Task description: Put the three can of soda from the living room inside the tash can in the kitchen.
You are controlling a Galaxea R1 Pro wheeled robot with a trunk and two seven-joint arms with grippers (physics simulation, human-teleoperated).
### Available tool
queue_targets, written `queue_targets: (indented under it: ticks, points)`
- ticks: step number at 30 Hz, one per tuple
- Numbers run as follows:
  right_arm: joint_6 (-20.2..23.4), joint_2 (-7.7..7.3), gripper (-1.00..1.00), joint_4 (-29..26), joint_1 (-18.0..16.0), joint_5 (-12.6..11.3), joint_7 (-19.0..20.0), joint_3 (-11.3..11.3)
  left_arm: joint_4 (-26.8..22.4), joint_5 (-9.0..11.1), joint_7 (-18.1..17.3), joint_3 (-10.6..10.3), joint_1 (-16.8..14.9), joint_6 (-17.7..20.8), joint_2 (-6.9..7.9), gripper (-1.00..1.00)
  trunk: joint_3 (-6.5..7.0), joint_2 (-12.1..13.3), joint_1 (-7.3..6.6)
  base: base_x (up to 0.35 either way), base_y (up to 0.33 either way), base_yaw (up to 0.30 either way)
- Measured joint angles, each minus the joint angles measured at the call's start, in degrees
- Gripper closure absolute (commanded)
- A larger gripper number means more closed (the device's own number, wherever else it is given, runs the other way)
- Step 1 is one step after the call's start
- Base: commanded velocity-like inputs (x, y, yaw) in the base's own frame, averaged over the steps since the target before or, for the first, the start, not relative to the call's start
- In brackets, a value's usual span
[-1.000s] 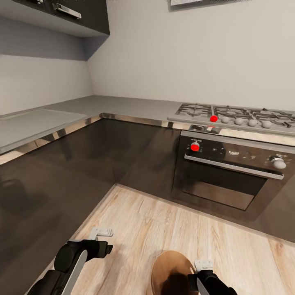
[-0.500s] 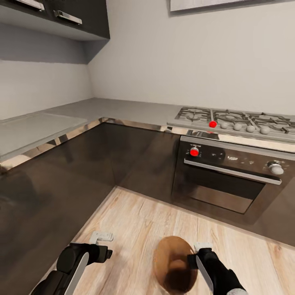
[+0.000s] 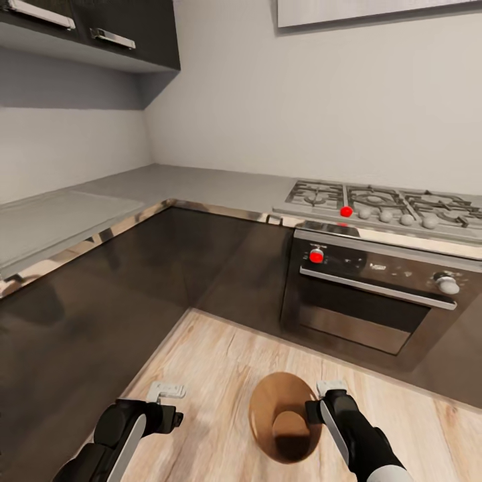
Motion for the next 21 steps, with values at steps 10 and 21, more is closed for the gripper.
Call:
queue_targets:
  ticks: [10, 21]
  points:
    - [0.43, 0.16, 1.0, -3.28, 0.31, 0.37, -0.01, 0.04, 0.13, -0.03, 0.02, 0.0, 0.0, 0.0, 0.02, -1.0, 1.8, 4.01, -2.2, 0.0, 0.0, 0.0]
    - [4.2, 0.17, 1.0, -10.8, 1.86, 0.21, -0.01, 0.05, 0.15, -0.01, 0.02, 0.01, 0.0, 0.0, 0.0, -1.0, 3.76, 8.42, -4.61, 0.0, 0.0, 0.0]
